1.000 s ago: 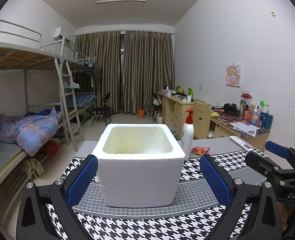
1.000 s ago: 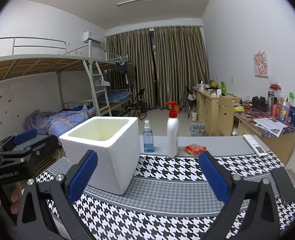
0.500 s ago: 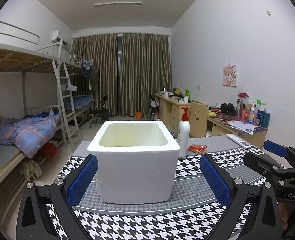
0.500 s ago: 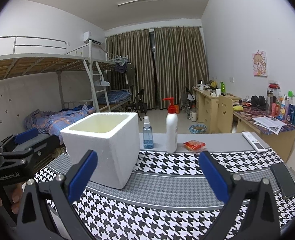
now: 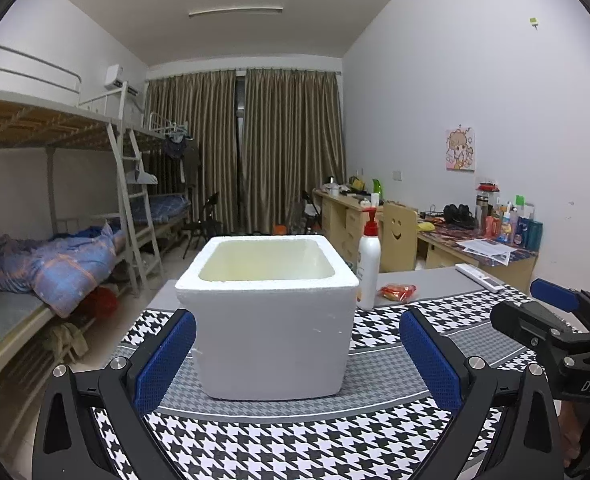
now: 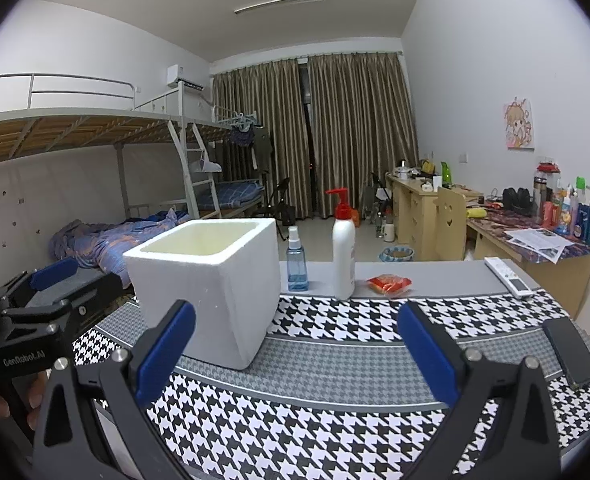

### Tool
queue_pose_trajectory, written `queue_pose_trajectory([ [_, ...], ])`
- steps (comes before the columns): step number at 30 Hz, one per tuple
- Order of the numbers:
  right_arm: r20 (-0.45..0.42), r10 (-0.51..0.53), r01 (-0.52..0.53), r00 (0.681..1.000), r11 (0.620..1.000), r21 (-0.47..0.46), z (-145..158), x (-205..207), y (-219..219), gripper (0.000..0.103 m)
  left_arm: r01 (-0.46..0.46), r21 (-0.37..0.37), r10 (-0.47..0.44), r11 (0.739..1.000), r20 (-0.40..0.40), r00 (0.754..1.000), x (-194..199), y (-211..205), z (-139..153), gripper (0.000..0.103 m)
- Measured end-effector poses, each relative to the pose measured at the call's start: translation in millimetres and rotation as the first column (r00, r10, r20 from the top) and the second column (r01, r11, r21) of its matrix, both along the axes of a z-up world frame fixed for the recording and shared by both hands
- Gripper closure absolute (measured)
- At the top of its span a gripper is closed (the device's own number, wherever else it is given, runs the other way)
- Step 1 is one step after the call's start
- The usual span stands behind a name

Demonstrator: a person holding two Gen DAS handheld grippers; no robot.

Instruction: Organize soft objects

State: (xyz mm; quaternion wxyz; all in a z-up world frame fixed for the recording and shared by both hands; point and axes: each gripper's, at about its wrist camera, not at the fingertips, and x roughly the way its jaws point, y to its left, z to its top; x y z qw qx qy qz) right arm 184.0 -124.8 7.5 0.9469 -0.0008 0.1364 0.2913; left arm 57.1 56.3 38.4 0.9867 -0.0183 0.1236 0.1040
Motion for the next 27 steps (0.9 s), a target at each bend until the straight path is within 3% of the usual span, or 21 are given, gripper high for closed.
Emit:
queue_pose_trajectory([
  [27, 0.006, -0.015, 0.015, 1.0, 1.0, -0.01, -0.5, 1.8, 0.6, 0.001, -0.004, -0.025, 0.003, 1.0, -0.027, 1.0, 6.4, 5.8, -6.8, 0.001],
])
